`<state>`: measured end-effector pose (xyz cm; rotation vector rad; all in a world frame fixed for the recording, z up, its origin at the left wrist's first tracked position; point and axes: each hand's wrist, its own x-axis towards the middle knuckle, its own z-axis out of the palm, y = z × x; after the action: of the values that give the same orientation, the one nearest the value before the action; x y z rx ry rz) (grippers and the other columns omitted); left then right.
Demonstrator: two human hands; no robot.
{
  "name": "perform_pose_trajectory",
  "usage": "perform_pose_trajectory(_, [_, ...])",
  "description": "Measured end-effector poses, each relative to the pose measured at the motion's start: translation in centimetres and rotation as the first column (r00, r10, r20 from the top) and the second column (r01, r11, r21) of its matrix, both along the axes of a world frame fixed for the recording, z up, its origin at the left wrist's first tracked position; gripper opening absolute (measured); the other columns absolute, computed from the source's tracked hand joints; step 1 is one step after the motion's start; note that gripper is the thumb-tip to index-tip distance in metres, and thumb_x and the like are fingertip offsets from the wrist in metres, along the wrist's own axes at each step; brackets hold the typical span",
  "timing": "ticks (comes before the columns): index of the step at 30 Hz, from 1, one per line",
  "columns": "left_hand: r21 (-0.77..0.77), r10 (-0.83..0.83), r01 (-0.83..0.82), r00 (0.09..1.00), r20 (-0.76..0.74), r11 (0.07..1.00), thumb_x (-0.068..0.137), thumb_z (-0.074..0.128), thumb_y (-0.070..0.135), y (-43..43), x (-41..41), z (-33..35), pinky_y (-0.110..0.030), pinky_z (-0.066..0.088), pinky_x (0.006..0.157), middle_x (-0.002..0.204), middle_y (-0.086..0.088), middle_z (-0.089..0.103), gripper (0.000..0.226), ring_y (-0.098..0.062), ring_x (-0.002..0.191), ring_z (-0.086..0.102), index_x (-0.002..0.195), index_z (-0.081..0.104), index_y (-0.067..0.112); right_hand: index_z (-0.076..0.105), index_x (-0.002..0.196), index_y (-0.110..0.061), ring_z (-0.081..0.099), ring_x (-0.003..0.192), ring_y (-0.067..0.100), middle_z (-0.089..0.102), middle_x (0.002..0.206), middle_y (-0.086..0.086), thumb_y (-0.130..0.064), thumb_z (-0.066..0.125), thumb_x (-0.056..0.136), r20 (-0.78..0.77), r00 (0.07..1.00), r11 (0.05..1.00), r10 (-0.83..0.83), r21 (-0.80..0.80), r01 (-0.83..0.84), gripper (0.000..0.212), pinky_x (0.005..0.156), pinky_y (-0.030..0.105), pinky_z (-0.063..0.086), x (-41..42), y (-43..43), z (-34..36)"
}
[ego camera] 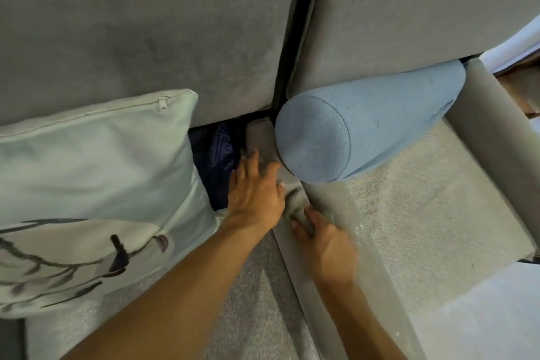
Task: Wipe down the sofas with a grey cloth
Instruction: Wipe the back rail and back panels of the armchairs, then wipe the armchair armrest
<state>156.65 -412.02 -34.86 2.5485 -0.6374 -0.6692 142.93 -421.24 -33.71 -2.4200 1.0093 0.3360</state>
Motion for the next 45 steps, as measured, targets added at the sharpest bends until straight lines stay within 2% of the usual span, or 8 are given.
perform_pose_trajectory(3, [0.025, -0.006, 0.009, 0.994, -0.106, 1.0, 0.103, 0.05, 0.043, -0.5, -0.5, -1.4, -0.056, 0.021, 0.124, 0.171, -0.004, -0.009, 0.053, -0.038, 0.155, 0.011, 0.15, 0.029, 0.041, 0.049, 0.132, -0.051, 0.069, 0.101, 0.019, 0.07, 0.118, -0.009, -0.089, 0.028, 0.075, -0.091, 0.995, 0.994, -0.047, 0.095, 0.056, 0.071, 0.082, 0.037, 0.056, -5.1, 0.9, 0.7])
perform_pose_trajectory(12, [0.122, 0.0, 0.026, 0.979, -0.202, 0.992, 0.104, 0.046, 0.044, -0.3, -0.2, -1.7, -0.061, 0.027, 0.117, 0.167, 0.011, -0.027, 0.047, -0.032, 0.143, 0.044, 0.144, 0.025, 0.057, 0.057, 0.126, -0.039, 0.068, 0.096, 0.034, 0.071, 0.105, 0.006, -0.059, 0.05, 0.094, -0.022, 0.999, 0.999, -0.027, -0.034, 0.027, 0.039, 0.075, 0.039, 0.056, 4.5, -0.6, -0.2])
perform_pose_trajectory(21, [0.132, 0.014, 0.018, 0.971, -0.24, 0.991, 0.106, 0.041, 0.049, -0.6, -0.2, -1.5, -0.06, 0.034, 0.114, 0.165, 0.013, -0.033, 0.044, -0.031, 0.149, 0.035, 0.145, 0.023, 0.055, 0.055, 0.134, -0.046, 0.074, 0.088, 0.019, 0.068, 0.127, -0.002, -0.08, 0.015, 0.09, -0.002, 0.992, 0.988, -0.127, -0.087, 0.127, 0.069, 0.067, 0.033, 0.058, -11.5, 3.0, 1.2])
perform_pose_trajectory(25, [0.136, 0.018, 0.014, 0.973, -0.23, 0.991, 0.106, 0.041, 0.049, -0.6, -0.3, -1.6, -0.056, 0.043, 0.108, 0.166, 0.013, -0.031, 0.047, -0.029, 0.146, 0.041, 0.147, 0.021, 0.057, 0.033, 0.149, -0.049, 0.069, 0.095, 0.017, 0.056, 0.138, -0.008, -0.057, 0.041, 0.1, -0.08, 0.997, 0.98, 0.002, -0.196, -0.017, 0.05, 0.062, 0.028, 0.042, -7.4, 3.0, -0.2])
perform_pose_trajectory(30, [0.165, 0.014, -0.003, 0.998, -0.064, 0.986, 0.105, 0.044, 0.049, -0.7, -2.6, -0.9, -0.057, 0.036, 0.112, 0.171, -0.001, -0.011, 0.052, -0.037, 0.147, 0.031, 0.153, 0.025, 0.049, 0.065, 0.13, -0.034, 0.065, 0.052, 0.016, 0.074, 0.094, -0.004, -0.037, 0.086, 0.073, -0.027, 0.999, 0.965, 0.022, -0.261, -0.028, 0.061, 0.041, 0.021, 0.028, -7.5, 3.7, -0.6])
perform_pose_trajectory(38, [0.028, 0.019, -0.016, 0.994, -0.108, 0.999, 0.103, 0.048, 0.052, 0.3, -15.4, -0.9, -0.056, 0.046, 0.105, 0.166, 0.0, -0.029, 0.062, -0.04, 0.15, 0.019, 0.155, 0.017, 0.057, 0.054, 0.132, -0.053, 0.074, 0.079, 0.017, 0.07, 0.119, 0.003, -0.028, 0.077, 0.084, -0.056, 0.996, 0.99, -0.075, 0.118, 0.081, 0.059, 0.057, 0.022, 0.055, -22.7, 4.3, 0.6])
perform_pose_trajectory(41, [0.022, 0.065, -0.062, 0.984, -0.168, 0.998, 0.103, 0.044, 0.054, 0.3, -16.0, -1.5, -0.058, 0.043, 0.107, 0.165, 0.005, -0.033, 0.061, -0.039, 0.151, 0.023, 0.154, 0.011, 0.061, 0.067, 0.129, -0.022, 0.067, 0.054, 0.021, 0.073, 0.1, 0.008, -0.031, 0.086, 0.075, -0.043, 0.983, 0.983, -0.18, -0.032, 0.179, 0.059, 0.039, 0.026, 0.046, -20.3, 5.5, 0.0])
perform_pose_trajectory(45, [0.034, 0.008, -0.002, 0.984, -0.177, 0.999, 0.102, 0.041, 0.059, 0.8, -15.3, -1.7, -0.061, 0.044, 0.106, 0.166, 0.007, -0.031, 0.058, -0.037, 0.146, 0.034, 0.152, 0.011, 0.063, 0.057, 0.139, -0.02, 0.063, 0.047, 0.019, 0.074, 0.099, 0.006, -0.041, 0.074, 0.087, 0.09, 0.994, 0.984, -0.065, -0.161, 0.079, 0.059, 0.034, 0.029, 0.045, -14.9, 5.5, -1.3])
